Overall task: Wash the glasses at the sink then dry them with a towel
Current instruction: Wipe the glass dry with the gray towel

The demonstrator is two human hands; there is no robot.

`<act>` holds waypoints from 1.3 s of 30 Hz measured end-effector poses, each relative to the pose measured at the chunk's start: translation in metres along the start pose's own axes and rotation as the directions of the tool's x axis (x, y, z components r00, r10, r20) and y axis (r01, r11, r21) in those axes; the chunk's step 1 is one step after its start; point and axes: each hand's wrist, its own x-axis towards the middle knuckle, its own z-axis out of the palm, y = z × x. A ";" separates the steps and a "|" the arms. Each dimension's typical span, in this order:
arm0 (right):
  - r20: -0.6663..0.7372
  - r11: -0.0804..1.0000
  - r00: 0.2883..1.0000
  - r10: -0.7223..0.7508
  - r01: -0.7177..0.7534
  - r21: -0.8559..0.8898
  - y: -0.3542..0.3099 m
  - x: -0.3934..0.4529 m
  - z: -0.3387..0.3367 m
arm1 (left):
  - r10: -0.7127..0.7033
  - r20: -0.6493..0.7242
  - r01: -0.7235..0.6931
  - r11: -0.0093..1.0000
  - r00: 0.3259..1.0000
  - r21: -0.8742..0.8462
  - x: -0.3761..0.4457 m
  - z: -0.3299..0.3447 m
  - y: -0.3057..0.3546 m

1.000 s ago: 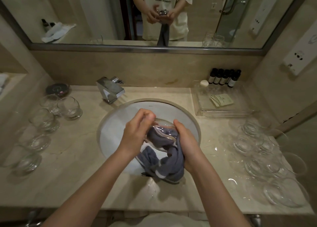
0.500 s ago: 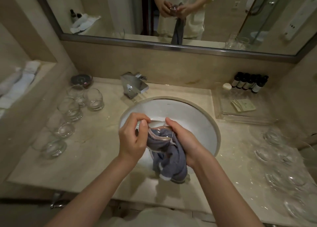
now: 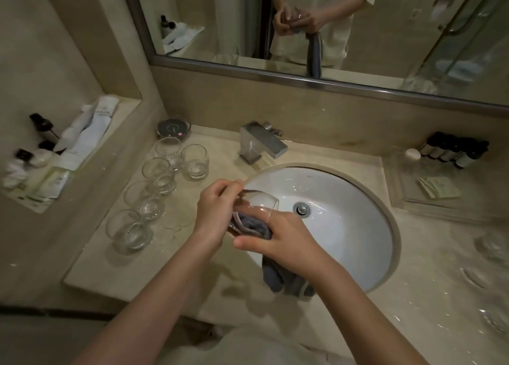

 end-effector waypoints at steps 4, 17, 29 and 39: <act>-0.069 0.997 0.997 0.029 -0.024 0.067 -0.007 0.008 0.011 | 0.116 -0.020 -0.116 0.993 0.993 -0.021 0.007 -0.009 -0.001; -0.166 0.895 0.940 0.297 -0.214 0.391 -0.013 0.022 0.036 | 0.059 0.330 -0.097 0.990 0.942 0.100 0.027 -0.044 -0.004; 0.066 0.622 0.898 0.434 -0.352 0.700 -0.030 0.039 0.035 | 0.419 0.355 -0.499 0.849 0.836 0.173 0.033 -0.067 -0.011; 0.191 0.808 0.929 0.318 -0.371 0.458 -0.045 0.048 0.035 | -0.425 0.826 0.078 0.900 0.370 0.428 0.059 -0.103 0.019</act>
